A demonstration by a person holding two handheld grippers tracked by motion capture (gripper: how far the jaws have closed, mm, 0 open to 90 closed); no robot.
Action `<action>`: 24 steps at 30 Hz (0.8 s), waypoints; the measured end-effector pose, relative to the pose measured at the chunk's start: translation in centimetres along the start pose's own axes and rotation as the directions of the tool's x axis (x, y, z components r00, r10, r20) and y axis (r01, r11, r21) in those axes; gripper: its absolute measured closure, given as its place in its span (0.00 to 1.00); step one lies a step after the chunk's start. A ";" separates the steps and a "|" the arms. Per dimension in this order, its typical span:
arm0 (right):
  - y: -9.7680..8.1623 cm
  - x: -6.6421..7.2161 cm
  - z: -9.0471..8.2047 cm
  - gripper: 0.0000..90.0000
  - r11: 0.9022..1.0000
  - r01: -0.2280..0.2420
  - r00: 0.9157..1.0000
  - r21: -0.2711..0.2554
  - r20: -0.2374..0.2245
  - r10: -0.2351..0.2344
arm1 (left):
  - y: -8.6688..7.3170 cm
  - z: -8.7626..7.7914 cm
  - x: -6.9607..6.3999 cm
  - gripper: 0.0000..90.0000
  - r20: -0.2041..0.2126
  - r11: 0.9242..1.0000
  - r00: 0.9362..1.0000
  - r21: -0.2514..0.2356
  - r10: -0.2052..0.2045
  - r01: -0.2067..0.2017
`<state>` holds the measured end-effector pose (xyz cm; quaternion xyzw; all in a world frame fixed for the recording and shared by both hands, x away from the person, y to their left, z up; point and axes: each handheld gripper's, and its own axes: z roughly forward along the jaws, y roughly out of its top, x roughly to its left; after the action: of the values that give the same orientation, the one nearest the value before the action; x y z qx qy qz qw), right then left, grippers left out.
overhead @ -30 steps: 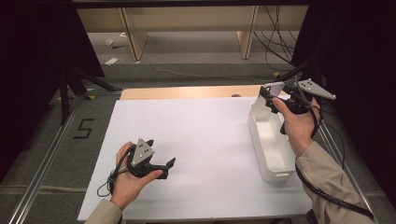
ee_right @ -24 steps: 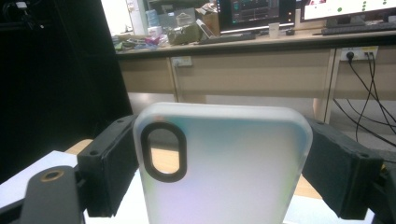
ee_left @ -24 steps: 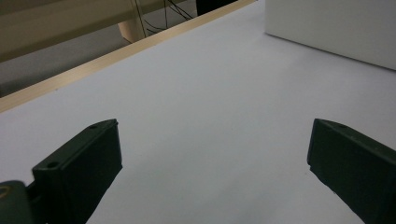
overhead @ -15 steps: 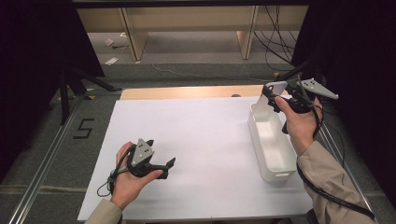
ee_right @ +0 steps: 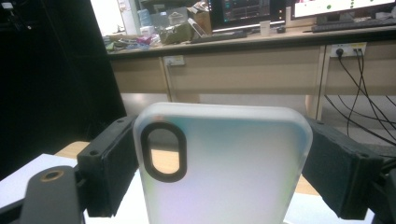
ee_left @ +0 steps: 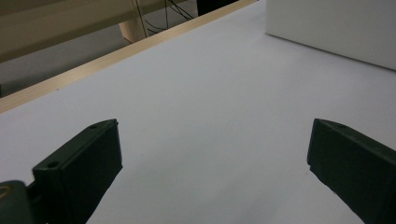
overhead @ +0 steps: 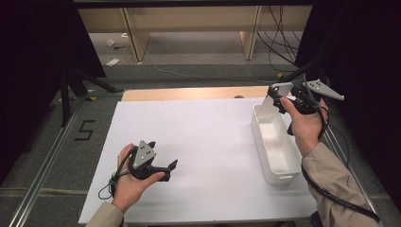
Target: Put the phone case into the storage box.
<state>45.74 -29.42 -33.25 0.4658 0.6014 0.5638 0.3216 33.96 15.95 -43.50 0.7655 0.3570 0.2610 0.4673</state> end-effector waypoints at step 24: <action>-0.2 -0.9 0.1 0.20 1.000 -0.004 1.000 0.007 0.027 0.004 | 0.0 0.0 0.0 0.03 0.000 1.000 1.000 0.004 0.001 -0.001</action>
<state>46.14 -30.17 -33.62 0.4757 0.5981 0.5560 0.3269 33.97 15.97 -43.52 0.7667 0.3569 0.2606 0.4658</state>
